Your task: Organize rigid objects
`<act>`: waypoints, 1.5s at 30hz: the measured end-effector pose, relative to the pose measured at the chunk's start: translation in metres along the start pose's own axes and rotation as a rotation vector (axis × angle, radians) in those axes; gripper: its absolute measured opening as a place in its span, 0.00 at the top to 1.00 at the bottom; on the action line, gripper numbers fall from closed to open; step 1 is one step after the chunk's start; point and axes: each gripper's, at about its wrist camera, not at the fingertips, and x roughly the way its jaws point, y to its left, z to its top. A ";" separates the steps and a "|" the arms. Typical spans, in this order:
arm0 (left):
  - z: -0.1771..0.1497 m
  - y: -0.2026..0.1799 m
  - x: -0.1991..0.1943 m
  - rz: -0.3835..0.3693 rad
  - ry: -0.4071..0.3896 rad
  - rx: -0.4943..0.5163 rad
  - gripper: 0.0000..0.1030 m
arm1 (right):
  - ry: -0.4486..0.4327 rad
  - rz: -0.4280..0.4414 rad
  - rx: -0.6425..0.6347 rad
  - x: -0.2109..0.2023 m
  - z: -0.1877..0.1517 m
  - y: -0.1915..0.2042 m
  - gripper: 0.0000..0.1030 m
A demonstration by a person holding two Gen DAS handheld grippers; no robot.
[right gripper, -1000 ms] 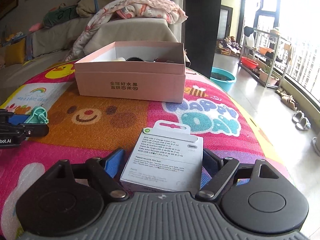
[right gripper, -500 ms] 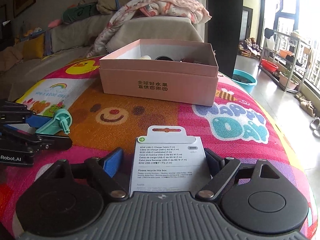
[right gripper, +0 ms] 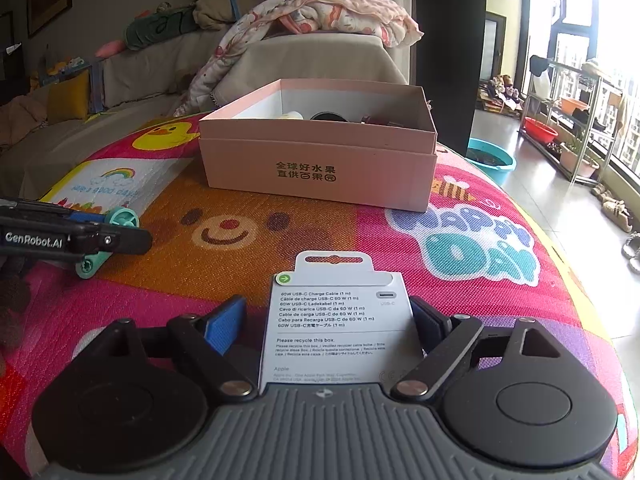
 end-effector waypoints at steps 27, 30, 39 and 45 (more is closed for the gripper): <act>-0.005 -0.007 0.001 0.085 -0.023 0.041 0.51 | -0.002 0.001 0.002 -0.001 0.000 0.000 0.15; -0.005 -0.006 0.000 0.084 -0.025 0.042 0.51 | -0.002 0.001 0.002 -0.001 0.000 0.000 0.15; -0.008 -0.009 0.000 0.090 -0.032 0.062 0.51 | -0.002 0.001 0.001 0.000 0.000 0.000 0.15; -0.012 -0.016 -0.006 0.061 -0.019 0.067 0.52 | -0.005 -0.006 0.002 -0.002 0.000 0.000 0.16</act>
